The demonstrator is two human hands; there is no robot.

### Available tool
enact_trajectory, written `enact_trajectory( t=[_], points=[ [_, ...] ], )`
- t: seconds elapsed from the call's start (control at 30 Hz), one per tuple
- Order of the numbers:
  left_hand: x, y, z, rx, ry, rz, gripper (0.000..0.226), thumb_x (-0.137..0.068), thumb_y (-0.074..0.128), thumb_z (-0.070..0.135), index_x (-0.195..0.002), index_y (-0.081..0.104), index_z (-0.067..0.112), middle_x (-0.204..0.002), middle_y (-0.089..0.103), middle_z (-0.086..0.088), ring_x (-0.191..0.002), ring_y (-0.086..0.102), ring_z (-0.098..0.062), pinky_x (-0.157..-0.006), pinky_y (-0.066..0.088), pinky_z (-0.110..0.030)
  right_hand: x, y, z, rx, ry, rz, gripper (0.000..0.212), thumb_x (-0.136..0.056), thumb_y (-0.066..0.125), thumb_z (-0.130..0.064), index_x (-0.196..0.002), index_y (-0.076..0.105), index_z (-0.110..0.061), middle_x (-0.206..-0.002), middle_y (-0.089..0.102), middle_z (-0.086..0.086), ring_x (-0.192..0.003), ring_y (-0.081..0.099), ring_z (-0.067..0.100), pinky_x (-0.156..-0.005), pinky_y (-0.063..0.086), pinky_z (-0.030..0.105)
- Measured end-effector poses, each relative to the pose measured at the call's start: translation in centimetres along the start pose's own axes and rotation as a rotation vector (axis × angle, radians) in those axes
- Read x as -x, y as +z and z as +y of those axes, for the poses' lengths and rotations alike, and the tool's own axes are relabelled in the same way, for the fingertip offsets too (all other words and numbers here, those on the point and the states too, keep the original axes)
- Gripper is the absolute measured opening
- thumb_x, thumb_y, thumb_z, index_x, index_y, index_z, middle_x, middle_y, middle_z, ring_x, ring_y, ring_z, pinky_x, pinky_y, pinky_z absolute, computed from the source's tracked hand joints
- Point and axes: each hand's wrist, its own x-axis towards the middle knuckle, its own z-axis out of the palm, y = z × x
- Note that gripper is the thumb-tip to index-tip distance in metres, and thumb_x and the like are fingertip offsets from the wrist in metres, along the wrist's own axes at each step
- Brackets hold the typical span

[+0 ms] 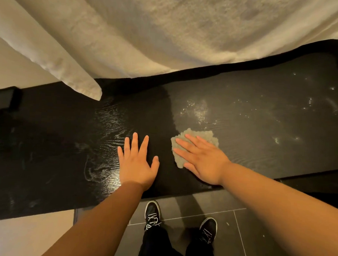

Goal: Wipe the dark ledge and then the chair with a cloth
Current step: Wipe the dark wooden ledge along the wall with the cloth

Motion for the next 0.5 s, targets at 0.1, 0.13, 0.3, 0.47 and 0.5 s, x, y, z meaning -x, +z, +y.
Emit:
enact_trajectory(
  t=[0.1, 0.13, 0.3, 0.47, 0.5],
  points=[
    [0.0, -0.2, 0.1, 0.002, -0.005, 0.001, 0.077, -0.097, 0.032, 0.064, -0.167, 0.015, 0.035, -0.177, 0.001, -0.004, -0.162, -0.005, -0.031, -0.13, 0.001, -0.057, -1.4, -0.1, -0.9, -0.031, 0.186, 0.051, 0.061, -0.106, 0.024, -0.049, -0.163, 0.023, -0.028, -0.172, 0.009, -0.001, -0.159, 0.001, 0.029, -0.127, 0.014, 0.051],
    [-0.1, -0.2, 0.1, 0.006, -0.007, -0.004, 0.077, -0.098, 0.033, 0.063, -0.167, 0.015, 0.035, -0.177, 0.0, -0.004, -0.162, -0.005, -0.031, -0.13, 0.001, -0.057, -1.0, 0.2, -1.9, -0.034, 0.189, 0.068, 0.061, -0.106, 0.024, -0.048, -0.162, 0.024, -0.027, -0.172, 0.01, 0.001, -0.159, 0.001, 0.03, -0.127, 0.013, 0.052],
    [0.0, -0.1, 0.1, 0.01, -0.016, -0.009, 0.077, -0.098, 0.036, 0.063, -0.167, 0.015, 0.035, -0.177, 0.0, -0.003, -0.162, -0.005, -0.03, -0.13, 0.001, -0.057, 3.3, 1.8, -3.5, 0.032, -0.084, -0.021, 0.06, -0.108, 0.026, -0.049, -0.164, 0.018, -0.029, -0.173, 0.002, -0.001, -0.159, -0.005, 0.028, -0.128, 0.003, 0.049],
    [-0.2, -0.2, 0.2, 0.015, -0.02, -0.007, 0.078, -0.096, 0.035, 0.063, -0.167, 0.018, 0.035, -0.177, 0.002, -0.003, -0.162, -0.004, -0.031, -0.13, 0.002, -0.057, -0.5, 0.1, 0.6, -0.019, 0.036, 0.012, 0.062, -0.105, 0.027, -0.053, -0.162, 0.026, -0.03, -0.172, 0.013, -0.003, -0.159, 0.005, 0.027, -0.127, 0.013, 0.049],
    [-0.2, -0.2, 0.3, 0.013, -0.024, -0.006, 0.078, -0.095, 0.034, 0.063, -0.167, 0.018, 0.035, -0.177, 0.002, -0.003, -0.162, -0.004, -0.031, -0.13, 0.002, -0.057, -1.4, -0.4, 1.1, -0.038, 0.114, 0.016, 0.063, -0.105, 0.024, -0.054, -0.162, 0.024, -0.029, -0.172, 0.012, -0.003, -0.159, 0.004, 0.027, -0.127, 0.014, 0.05]
  ],
)
